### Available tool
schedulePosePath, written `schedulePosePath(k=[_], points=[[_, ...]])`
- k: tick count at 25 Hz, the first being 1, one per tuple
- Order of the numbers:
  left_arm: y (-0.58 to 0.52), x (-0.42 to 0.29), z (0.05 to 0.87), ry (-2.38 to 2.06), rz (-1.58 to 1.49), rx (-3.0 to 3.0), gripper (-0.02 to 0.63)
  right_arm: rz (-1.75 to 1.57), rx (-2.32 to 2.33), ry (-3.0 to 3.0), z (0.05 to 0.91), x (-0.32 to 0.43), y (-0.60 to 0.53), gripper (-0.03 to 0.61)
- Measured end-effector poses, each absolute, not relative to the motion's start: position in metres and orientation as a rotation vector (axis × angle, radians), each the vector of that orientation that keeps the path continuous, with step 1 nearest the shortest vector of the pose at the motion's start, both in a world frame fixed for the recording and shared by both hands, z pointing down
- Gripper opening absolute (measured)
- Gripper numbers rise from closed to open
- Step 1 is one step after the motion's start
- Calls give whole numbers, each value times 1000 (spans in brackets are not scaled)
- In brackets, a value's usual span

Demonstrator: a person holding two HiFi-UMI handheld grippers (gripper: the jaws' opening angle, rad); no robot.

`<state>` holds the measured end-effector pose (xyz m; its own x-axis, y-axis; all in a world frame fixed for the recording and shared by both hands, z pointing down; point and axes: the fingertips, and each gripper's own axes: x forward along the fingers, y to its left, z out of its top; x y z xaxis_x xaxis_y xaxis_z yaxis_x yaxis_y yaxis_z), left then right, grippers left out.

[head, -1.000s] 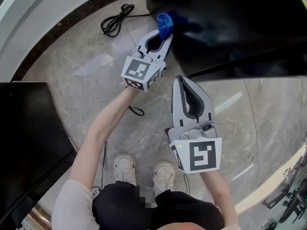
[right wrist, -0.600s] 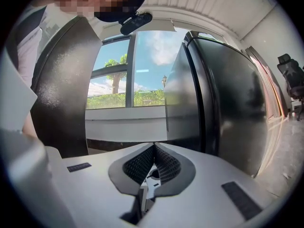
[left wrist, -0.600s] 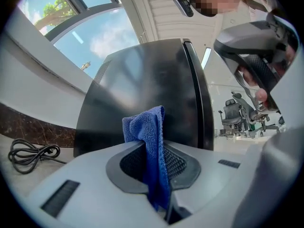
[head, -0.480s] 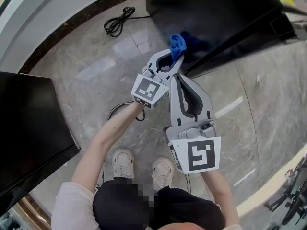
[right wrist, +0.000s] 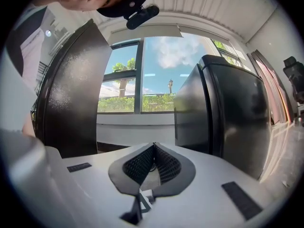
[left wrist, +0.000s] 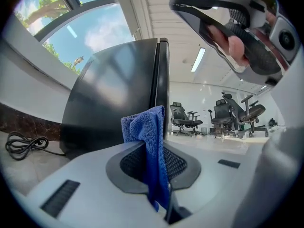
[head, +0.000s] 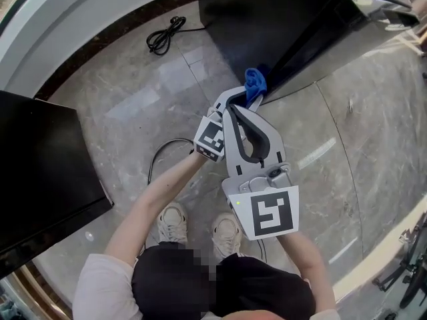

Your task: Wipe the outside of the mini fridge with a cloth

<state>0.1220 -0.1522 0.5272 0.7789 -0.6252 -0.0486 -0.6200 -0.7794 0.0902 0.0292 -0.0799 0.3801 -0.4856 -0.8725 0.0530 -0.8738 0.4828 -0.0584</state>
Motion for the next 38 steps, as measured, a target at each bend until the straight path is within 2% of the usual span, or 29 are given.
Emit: schedulePosePath(k=[14,26,32,38], points=[[-126,132,532,-910,-86,2878,57,110,1585,-2626,384,53,-68,11],[-149,46,425,-1148,-333,2826,57,24,1791,-2577,354,83,-102,12],[-145,-5,368,-1245,-317,2822,57,23,1811,-2570,354,77,-111,12],[-133,-27,349,-1235,-335,2801,57,79,1795,-2589,359,63,-116,11]])
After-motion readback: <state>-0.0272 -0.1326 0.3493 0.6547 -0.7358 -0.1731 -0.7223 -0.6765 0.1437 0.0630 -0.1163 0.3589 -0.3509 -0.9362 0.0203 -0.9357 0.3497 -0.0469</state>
